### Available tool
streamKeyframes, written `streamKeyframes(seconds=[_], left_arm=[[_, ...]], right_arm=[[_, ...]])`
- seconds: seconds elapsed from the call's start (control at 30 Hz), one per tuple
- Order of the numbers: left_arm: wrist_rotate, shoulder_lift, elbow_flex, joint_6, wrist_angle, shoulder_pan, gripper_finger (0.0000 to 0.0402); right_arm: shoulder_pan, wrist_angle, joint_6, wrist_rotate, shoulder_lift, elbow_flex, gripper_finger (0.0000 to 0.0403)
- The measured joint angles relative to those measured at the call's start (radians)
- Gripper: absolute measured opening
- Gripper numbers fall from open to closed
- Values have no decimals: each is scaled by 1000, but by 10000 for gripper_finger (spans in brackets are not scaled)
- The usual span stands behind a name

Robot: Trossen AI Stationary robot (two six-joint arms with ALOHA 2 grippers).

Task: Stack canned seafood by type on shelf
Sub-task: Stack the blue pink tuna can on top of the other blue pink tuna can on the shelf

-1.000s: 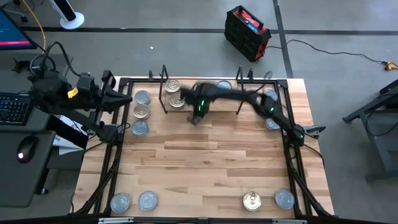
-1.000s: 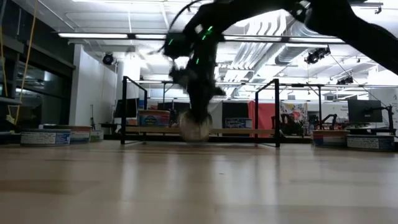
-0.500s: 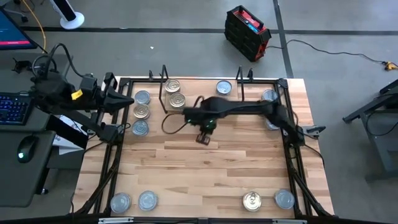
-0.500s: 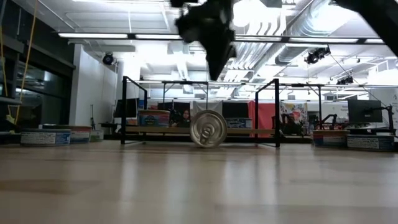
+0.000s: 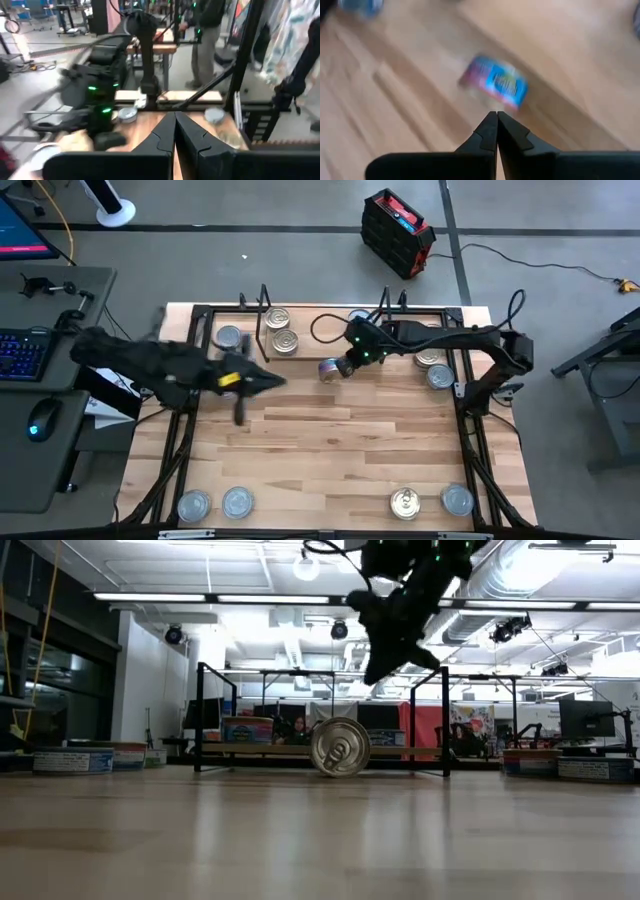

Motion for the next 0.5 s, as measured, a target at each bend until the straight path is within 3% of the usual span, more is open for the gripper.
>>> streamKeyframes(seconds=[0.1,0.27,0.5], left_arm=[[80,13,-162,-107,223,46,0],[86,13,-407,-364,502,92,0],[24,18,-613,-616,558,87,0]], right_arm=[[-2,77,-1,56,40,-13,0],[-53,135,4,76,99,-13,0],[-98,220,4,32,169,-13,0]])
